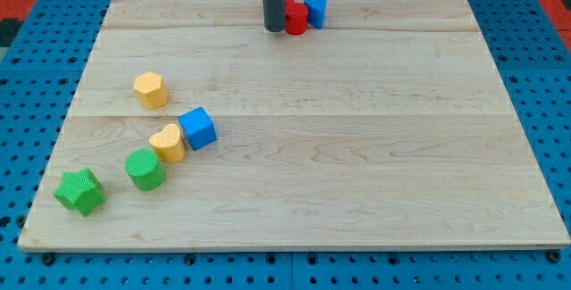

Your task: Move the blue cube to the left side of the red circle

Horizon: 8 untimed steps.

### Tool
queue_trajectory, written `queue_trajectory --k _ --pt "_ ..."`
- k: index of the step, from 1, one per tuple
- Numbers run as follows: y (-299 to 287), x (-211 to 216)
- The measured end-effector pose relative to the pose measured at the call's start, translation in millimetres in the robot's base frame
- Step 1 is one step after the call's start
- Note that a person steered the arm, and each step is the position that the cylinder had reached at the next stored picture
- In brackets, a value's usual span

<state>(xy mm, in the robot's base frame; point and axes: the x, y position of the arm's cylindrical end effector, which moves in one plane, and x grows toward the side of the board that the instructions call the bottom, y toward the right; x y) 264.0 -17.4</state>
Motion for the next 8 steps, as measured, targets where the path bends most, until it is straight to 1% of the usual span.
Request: queue_trajectory --k 1,2,3,4,5,6,7,8 --pt "-8.3 59.5" --pt "53.3 137.9" --pt "54.4 259.7" --pt "16.2 321.0" --pt "-51.1 314.1" --pt "-68.4 282.4" --pt "-67.4 234.6" --pt "-81.5 186.0"
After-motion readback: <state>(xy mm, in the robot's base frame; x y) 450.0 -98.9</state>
